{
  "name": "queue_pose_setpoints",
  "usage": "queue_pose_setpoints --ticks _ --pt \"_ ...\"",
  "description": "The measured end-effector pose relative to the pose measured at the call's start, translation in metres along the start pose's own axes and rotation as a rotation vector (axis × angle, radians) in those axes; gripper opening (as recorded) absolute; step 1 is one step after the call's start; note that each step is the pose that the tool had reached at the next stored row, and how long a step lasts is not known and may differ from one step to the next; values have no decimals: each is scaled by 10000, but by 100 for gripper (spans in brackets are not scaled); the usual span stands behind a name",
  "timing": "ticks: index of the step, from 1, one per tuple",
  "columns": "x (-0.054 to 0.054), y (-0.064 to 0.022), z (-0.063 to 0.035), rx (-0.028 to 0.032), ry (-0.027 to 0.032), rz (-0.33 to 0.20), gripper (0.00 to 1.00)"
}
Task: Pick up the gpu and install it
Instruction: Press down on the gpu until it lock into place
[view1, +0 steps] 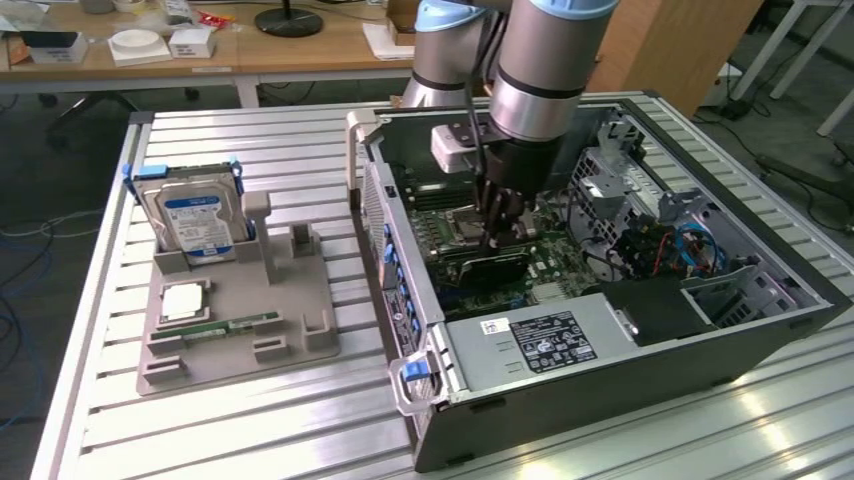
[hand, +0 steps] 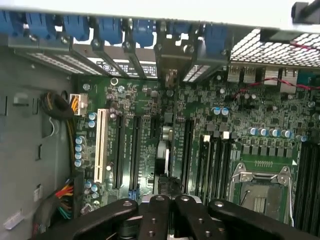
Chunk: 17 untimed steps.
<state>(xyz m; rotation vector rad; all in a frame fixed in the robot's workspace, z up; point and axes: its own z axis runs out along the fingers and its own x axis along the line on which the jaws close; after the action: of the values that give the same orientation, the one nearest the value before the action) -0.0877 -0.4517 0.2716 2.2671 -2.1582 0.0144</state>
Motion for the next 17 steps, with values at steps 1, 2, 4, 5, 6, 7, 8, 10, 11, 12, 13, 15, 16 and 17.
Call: queue_pose_setpoints --ticks 1,2,4,5,6,7,8,10,11,12,13,15,16,17 --pt "1 -10 2 -1 0 0 10" --pt "1 -20 3 0 0 -2 10" --pt "1 -18 2 -2 2 1 10" --pt "-1 10 2 -4 2 0 10" --pt "-3 52 3 -2 1 -3 10" --pt "-5 94 3 -1 1 -4 10" --pt "-6 124 3 -1 1 -2 10" --pt "-8 160 5 0 -1 -3 10" --pt "-9 176 5 -1 0 -2 10" --pt "-9 190 5 -1 1 -3 10" --pt "-10 204 5 -1 0 -3 10" --pt "-12 235 6 0 0 -2 10" --pt "-13 251 7 -1 0 -2 10" --pt "-13 268 9 -1 0 -2 10"
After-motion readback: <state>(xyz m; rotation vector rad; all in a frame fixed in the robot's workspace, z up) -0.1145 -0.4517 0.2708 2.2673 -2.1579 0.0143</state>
